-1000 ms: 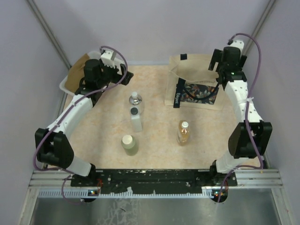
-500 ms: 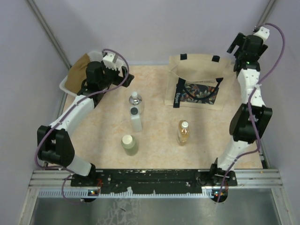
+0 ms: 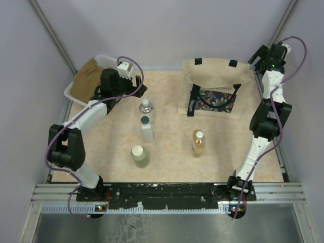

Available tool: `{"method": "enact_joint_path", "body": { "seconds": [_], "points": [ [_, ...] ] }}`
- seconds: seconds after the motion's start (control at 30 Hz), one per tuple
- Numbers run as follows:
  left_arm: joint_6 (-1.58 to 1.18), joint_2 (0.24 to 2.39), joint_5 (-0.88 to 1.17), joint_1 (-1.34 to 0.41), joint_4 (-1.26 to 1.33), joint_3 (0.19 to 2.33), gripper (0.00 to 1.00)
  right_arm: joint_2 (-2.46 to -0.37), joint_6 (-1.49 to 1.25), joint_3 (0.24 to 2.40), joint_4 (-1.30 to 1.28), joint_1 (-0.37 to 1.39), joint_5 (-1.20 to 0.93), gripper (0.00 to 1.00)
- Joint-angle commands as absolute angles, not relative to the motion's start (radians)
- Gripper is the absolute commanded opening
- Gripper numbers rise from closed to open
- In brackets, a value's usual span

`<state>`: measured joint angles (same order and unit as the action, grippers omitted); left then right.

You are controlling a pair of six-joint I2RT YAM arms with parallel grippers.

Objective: Place the personal care products into the canvas bag

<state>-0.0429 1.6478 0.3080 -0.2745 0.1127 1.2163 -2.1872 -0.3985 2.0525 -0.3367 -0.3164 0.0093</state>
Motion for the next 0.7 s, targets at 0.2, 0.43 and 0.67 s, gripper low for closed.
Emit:
{"method": "enact_joint_path", "body": {
  "seconds": [0.2,0.43,0.67],
  "points": [
    [-0.038,1.625,0.344,-0.278,0.149,1.23,0.99,-2.157,-0.387,2.166,-0.492,-0.267,-0.062,0.99],
    [-0.042,1.587,0.345,-0.278,0.143,1.211,1.0,-2.082,-0.374,2.036,-0.492,-0.184,-0.02,0.99],
    [-0.037,1.552,0.335,-0.278,0.134,1.191,1.0,-1.996,-0.406,1.838,-0.402,-0.15,-0.045,0.99]
  ]
}}
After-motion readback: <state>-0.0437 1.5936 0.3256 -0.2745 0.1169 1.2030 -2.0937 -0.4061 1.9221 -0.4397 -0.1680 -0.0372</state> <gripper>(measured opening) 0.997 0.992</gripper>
